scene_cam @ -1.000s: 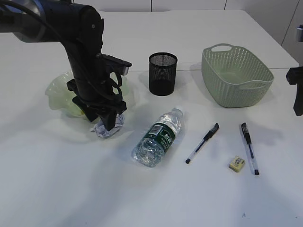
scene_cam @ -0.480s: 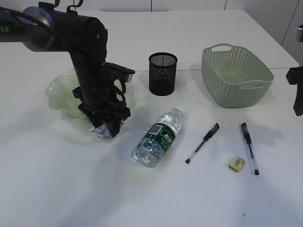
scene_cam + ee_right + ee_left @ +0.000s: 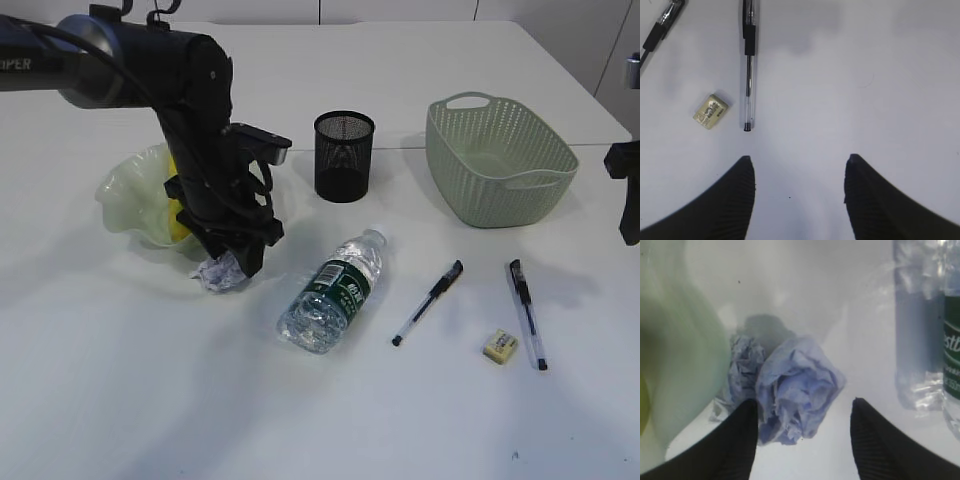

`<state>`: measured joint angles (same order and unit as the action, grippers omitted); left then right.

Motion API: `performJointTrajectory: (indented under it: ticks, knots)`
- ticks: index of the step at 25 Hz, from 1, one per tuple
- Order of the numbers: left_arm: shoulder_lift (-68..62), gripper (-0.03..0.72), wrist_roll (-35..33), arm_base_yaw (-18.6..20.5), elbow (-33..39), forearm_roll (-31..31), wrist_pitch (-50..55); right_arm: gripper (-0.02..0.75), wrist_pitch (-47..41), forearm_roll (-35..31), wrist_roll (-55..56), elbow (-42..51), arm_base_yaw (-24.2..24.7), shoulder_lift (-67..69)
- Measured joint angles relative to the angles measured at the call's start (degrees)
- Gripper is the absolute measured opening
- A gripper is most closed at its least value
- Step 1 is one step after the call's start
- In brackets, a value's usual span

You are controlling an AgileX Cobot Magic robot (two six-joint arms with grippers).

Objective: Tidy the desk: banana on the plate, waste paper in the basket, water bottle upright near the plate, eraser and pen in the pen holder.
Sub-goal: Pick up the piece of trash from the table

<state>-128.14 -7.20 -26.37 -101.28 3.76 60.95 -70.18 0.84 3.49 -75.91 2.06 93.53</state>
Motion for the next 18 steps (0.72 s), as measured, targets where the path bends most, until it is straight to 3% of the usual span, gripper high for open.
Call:
performJointTrajectory:
  ticks: [18]
  knots:
    - [-2.7,0.418,-0.1,0.0,-0.5,-2.6,0.6,0.428,0.0,0.0,0.0,0.0,0.0,0.0]
